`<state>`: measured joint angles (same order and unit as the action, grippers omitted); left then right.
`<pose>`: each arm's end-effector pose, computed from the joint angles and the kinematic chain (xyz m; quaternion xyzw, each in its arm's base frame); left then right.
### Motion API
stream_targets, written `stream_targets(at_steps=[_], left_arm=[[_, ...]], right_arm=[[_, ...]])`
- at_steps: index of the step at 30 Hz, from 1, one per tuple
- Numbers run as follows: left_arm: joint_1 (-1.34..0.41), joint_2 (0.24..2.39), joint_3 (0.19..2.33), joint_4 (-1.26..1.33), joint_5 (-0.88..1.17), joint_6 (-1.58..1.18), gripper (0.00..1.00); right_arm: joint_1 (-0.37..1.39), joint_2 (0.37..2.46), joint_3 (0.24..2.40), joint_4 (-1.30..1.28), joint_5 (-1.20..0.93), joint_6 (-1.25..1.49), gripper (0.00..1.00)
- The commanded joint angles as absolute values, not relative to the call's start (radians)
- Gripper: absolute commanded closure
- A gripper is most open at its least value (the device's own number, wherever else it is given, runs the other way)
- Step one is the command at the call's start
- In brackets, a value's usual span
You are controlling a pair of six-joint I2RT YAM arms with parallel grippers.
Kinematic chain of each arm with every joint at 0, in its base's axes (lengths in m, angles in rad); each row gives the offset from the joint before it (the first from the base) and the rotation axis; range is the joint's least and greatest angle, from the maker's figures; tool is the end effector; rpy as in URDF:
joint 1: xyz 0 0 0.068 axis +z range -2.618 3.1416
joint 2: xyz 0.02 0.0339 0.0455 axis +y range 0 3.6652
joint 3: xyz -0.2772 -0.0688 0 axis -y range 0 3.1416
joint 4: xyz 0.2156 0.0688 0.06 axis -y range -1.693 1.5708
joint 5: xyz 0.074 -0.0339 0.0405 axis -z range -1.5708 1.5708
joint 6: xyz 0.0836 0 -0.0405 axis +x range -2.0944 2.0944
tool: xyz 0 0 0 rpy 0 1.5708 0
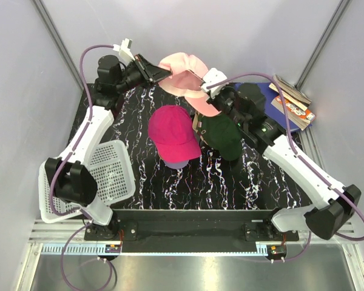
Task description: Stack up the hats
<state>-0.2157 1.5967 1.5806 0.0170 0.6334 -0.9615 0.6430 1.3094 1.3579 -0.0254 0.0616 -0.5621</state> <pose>0.3656 -0.1308 0.4473 -0.0395 0.7057 -0.5563 0.4369 0.2577 0.1867 0.4553 -0.3778 0.5880 0.0074 0.7152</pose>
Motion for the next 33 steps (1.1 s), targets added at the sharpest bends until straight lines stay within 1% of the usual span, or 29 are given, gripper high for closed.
stream_targets(at_steps=[1,2,3,4,5,6,9,11,15,19,25,31,33], left_arm=[[-0.183,1.660,1.591,-0.043,0.641,-0.836,0.64],[-0.167,1.681,1.597,-0.052,0.658,-0.842,0.51],[-0.160,1.681,1.598,-0.060,0.660,-0.845,0.43],[-0.153,1.674,1.595,-0.078,0.646,-0.841,0.38],[-0.146,1.640,1.592,-0.107,0.574,-0.827,0.30],[-0.141,1.620,1.592,-0.198,0.525,-0.810,0.28],[-0.130,1.527,1.560,-0.326,0.358,-0.749,0.21],[-0.124,1.452,1.498,-0.347,0.284,-0.749,0.20],[-0.109,1.350,1.395,-0.348,0.259,-0.788,0.16],[-0.103,1.296,1.348,-0.351,0.307,-0.799,0.16],[-0.103,1.272,1.313,-0.393,0.331,-0.790,0.15],[-0.103,1.189,1.237,-0.429,0.296,-0.778,0.15],[-0.100,1.160,1.221,-0.436,0.284,-0.779,0.14]], right_arm=[[0.660,1.394,1.550,-0.254,0.115,-0.710,1.00],[0.684,1.417,1.583,-0.332,0.148,-0.724,1.00],[0.698,1.443,1.612,-0.363,0.178,-0.741,1.00],[0.712,1.486,1.653,-0.380,0.213,-0.774,1.00],[0.727,1.506,1.669,-0.405,0.277,-0.794,1.00],[0.754,1.525,1.680,-0.406,0.314,-0.813,1.00],[0.801,1.577,1.721,-0.408,0.414,-0.860,1.00],[0.821,1.601,1.741,-0.407,0.471,-0.899,1.00],[0.865,1.631,1.740,-0.405,0.590,-1.011,1.00],[0.903,1.598,1.703,-0.399,0.603,-1.068,1.00],[0.974,1.557,1.608,-0.388,0.647,-1.173,1.00],[1.068,1.531,1.531,-0.380,0.696,-1.213,1.00],[1.100,1.525,1.493,-0.379,0.707,-1.235,0.97]])
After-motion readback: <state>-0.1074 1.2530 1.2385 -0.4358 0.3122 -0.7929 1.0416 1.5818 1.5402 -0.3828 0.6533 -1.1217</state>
